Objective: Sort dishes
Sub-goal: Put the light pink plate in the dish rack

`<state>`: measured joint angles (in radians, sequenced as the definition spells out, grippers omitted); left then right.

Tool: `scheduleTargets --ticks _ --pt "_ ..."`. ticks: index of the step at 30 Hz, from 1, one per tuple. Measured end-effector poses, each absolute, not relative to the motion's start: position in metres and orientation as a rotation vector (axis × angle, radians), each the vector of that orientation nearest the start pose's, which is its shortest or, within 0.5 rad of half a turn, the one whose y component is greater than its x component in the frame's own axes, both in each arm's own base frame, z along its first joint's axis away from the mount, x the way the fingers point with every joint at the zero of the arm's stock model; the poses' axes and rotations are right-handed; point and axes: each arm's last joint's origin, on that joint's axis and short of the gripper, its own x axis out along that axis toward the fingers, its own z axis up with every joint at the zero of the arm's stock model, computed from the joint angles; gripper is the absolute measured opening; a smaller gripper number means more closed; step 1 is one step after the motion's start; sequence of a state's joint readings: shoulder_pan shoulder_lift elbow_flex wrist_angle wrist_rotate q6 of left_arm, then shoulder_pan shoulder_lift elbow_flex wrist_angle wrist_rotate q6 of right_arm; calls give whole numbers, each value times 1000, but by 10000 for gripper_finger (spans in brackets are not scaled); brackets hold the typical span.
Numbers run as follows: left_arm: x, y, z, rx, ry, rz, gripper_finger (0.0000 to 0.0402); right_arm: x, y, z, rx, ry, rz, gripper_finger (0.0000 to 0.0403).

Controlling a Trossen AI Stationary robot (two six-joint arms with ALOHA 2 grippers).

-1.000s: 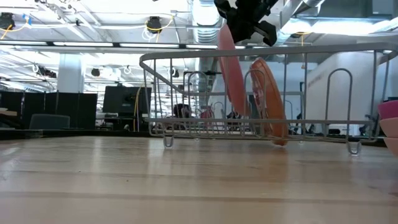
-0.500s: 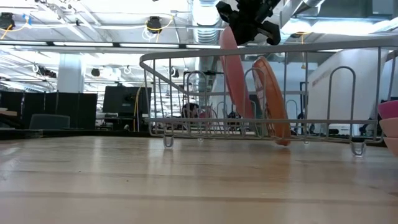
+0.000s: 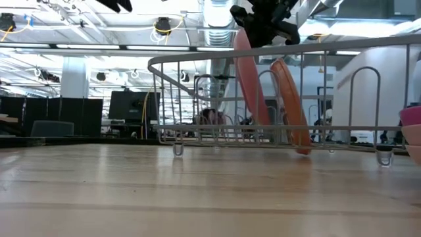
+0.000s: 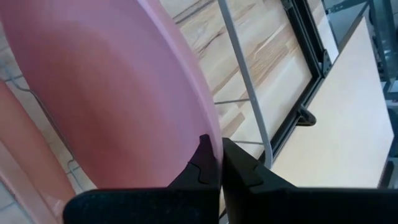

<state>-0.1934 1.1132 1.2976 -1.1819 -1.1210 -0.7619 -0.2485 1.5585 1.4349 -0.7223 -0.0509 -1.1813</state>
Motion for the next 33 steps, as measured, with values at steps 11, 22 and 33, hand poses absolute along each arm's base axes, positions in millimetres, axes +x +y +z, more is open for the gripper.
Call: scheduleTargets --ticks 11,22,33 --pt "242 53 353 -185 495 763 173 321 -80 324 -978 838 329 2" --pt "293 118 284 -403 737 562 142 321 -81 324 -991 856 309 2" --pt "306 127 276 -457 760 502 144 321 -81 324 -997 858 305 2"
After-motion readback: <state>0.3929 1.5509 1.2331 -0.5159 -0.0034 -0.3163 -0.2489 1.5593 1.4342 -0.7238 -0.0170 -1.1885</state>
